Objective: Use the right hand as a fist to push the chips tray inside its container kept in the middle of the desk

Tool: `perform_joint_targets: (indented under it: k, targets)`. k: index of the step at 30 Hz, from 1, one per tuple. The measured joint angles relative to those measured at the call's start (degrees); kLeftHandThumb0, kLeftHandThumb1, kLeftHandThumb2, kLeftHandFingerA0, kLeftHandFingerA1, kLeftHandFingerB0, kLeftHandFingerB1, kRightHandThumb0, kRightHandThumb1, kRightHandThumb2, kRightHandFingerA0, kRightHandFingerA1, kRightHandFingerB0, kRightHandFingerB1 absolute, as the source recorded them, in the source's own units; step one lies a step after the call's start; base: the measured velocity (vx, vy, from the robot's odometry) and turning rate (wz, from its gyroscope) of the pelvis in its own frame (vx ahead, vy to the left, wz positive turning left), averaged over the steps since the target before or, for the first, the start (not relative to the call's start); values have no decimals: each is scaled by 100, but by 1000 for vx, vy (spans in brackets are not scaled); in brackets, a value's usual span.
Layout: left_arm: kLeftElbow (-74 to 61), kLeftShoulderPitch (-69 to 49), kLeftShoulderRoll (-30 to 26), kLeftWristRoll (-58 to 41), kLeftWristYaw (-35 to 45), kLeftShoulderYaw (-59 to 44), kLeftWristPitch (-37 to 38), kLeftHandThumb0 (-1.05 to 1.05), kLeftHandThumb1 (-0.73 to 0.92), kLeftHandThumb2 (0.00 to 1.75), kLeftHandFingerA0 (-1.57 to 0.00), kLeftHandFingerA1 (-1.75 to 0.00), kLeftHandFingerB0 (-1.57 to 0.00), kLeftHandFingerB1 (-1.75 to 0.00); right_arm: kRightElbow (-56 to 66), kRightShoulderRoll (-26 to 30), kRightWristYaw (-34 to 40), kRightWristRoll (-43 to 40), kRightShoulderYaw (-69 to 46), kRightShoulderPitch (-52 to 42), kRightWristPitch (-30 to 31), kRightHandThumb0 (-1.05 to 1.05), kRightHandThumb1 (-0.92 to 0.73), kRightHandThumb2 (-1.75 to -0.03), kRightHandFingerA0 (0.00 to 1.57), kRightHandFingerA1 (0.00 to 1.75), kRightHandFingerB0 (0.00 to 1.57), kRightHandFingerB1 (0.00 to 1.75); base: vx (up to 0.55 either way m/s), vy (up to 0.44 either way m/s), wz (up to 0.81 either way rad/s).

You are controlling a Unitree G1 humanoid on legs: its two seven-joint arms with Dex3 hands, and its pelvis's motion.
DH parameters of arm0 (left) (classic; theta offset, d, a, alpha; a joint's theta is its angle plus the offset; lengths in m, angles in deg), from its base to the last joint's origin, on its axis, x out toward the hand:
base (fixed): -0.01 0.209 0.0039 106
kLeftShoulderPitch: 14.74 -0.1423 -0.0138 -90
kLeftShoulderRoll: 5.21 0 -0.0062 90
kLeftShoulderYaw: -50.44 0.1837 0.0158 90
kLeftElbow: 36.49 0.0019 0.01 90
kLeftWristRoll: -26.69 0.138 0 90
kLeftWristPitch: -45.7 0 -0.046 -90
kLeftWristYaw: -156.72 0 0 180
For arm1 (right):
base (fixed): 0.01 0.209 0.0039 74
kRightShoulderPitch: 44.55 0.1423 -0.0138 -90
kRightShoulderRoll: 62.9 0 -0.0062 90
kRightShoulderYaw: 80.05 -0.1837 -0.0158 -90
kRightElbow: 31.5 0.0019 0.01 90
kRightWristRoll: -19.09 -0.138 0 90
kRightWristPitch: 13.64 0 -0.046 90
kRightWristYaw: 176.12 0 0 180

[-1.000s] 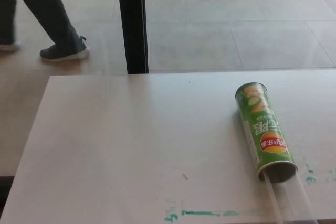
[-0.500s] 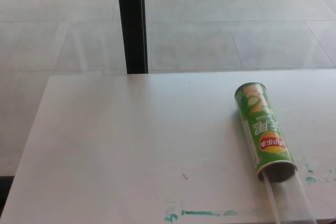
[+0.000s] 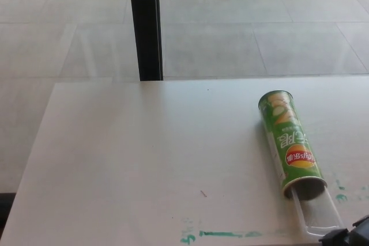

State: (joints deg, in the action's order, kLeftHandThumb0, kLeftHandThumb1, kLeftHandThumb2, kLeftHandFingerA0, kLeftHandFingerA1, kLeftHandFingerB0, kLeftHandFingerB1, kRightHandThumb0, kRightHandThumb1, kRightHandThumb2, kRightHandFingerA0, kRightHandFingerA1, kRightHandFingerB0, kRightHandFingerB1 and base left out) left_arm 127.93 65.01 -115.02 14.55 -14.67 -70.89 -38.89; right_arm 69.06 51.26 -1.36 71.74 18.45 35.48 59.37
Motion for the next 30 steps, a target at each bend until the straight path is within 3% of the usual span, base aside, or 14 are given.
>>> perform_joint_targets:
  k: [1, 3, 5, 7, 11, 12, 22, 23, 24, 26, 27, 28, 29, 30]
  targets:
    - [-4, -3, 0, -10, 0, -13, 0, -90, 65, 132, -65, -124, -40, -99, -46, 0, 0, 16, 21, 33, 7, -74, -91, -67, 90, 85, 71, 54, 0, 0, 0]
    - [-8, -12, 0, -26, 9, -33, 0, -91, 62, 130, -74, -127, -42, -99, -124, -1, -8, 49, 59, 105, 40, -72, -89, -66, 93, 85, 73, 56, 0, 0, 0]
    - [-5, -19, 0, -29, 7, -35, 1, -93, 69, 114, -60, -147, -36, -115, -222, -10, -2, 59, 106, 186, 43, -73, -89, -67, 91, 92, 72, 56, 0, 0, 0]
    - [-5, -30, 2, -43, 8, -57, 0, -92, 60, 130, -67, -122, -39, -96, -361, -56, 4, 80, 176, 300, 55, -72, -89, -67, 90, 95, 72, 56, 0, 0, 0]
    - [0, -40, 3, -36, -6, -39, 4, -93, 68, 113, -63, -142, -37, -111, -553, -175, 13, 112, 277, 524, 120, -72, -90, -67, 90, 92, 71, 55, 0, 0, 0]
    - [4, -44, 3, -26, -13, -10, 10, -92, 61, 129, -73, -123, -42, -97, -589, -193, 13, 117, 295, 574, 140, -72, -89, -67, 90, 91, 71, 55, 0, 0, 0]
    - [19, -111, 14, -31, -16, 26, 20, -91, 61, 129, -69, -119, -37, -92, -1086, -447, -17, 178, 596, 1249, 454, -72, -91, -67, 89, 80, 68, 53, 0, 0, 0]
    - [20, -110, 17, -30, -16, 36, 21, -93, 68, 113, -58, -142, -30, -109, -1122, -474, -17, 178, 614, 1301, 480, -72, -90, -67, 89, 85, 69, 54, 0, 0, 0]
    - [20, -111, 19, -30, -16, 39, 22, -93, 61, 129, -72, -122, -38, -94, -1136, -488, -17, 178, 624, 1324, 496, -73, -90, -67, 90, 84, 71, 55, 0, 0, 0]
    - [31, -105, 21, -30, -27, 50, 23, -93, 70, 110, -57, -144, -27, -109, -1236, -547, -6, 179, 672, 1429, 546, -74, -91, -67, 92, 86, 72, 54, 0, 0, 0]
    - [39, -103, 23, -35, -29, 43, 23, -93, 70, 110, -57, -144, -27, -109, -1275, -569, -1, 179, 692, 1475, 563, -74, -91, -67, 92, 86, 72, 54, 0, 0, 0]
    - [42, -98, 25, -40, -28, 35, 23, -93, 65, 126, -72, -122, -40, -96, -1305, -584, 2, 178, 709, 1503, 573, -74, -91, -67, 93, 88, 73, 55, 0, 0, 0]
    - [44, -97, 25, -37, -29, 43, 23, -93, 72, 110, -58, -141, -30, -109, -1338, -598, 14, 179, 726, 1530, 581, -73, -91, -67, 91, 85, 70, 54, 0, 0, 0]
    - [45, -97, 25, -35, -30, 54, 24, -91, 63, 128, -70, -123, -39, -95, -1352, -601, 22, 180, 734, 1541, 585, -72, -90, -67, 91, 85, 71, 56, 0, 0, 0]
